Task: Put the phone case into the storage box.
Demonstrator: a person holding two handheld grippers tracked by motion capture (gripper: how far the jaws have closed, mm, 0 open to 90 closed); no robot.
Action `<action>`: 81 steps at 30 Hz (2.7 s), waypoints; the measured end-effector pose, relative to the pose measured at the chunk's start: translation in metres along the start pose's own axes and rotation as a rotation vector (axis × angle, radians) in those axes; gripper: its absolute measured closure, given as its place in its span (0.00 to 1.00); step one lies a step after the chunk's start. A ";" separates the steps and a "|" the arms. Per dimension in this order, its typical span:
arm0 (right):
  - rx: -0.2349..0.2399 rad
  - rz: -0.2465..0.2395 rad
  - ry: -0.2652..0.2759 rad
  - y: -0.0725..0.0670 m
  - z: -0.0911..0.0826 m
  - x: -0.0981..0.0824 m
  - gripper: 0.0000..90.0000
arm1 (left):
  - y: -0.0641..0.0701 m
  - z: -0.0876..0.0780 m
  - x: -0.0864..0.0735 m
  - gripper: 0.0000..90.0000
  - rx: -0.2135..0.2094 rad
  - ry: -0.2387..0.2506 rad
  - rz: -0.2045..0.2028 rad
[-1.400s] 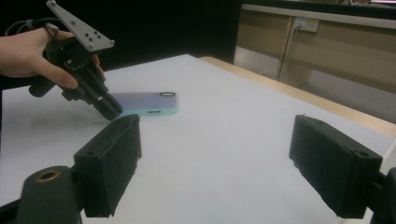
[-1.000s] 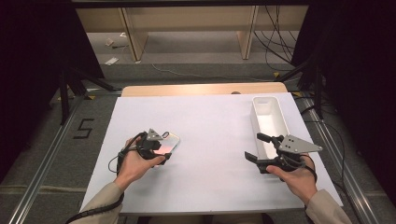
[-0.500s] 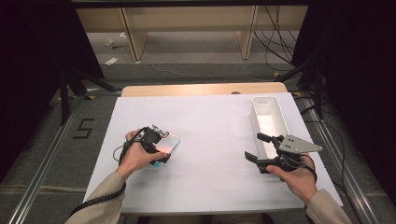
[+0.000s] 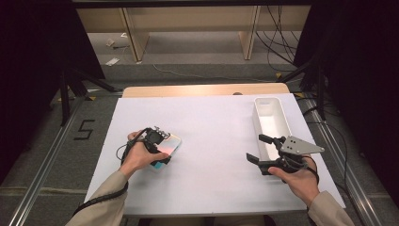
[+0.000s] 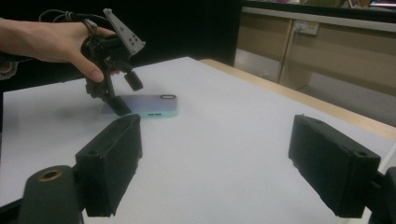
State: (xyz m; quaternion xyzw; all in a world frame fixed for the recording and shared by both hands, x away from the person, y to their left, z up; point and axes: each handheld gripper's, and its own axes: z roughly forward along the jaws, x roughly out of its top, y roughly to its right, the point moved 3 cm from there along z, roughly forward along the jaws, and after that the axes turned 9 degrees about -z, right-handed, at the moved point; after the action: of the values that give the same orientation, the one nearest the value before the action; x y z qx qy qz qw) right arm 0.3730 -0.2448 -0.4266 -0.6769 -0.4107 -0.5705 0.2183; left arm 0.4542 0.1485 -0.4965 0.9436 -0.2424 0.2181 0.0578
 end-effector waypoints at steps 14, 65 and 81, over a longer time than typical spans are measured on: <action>0.001 0.001 -0.001 0.000 0.000 0.000 0.20 | -0.001 0.005 0.001 0.08 0.016 -0.045 0.013; 0.006 0.001 -0.004 0.000 0.001 -0.001 0.20 | -0.005 0.006 0.000 0.18 -0.052 -0.075 -0.084; 0.002 0.011 0.001 0.000 0.000 -0.001 0.19 | -0.007 0.005 -0.002 0.19 -0.068 -0.052 -0.080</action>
State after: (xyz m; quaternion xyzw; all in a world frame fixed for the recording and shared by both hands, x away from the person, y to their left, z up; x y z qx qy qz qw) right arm 0.3733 -0.2449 -0.4275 -0.6785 -0.4074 -0.5693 0.2225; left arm 0.4577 0.1544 -0.5016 0.9553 -0.2132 0.1829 0.0921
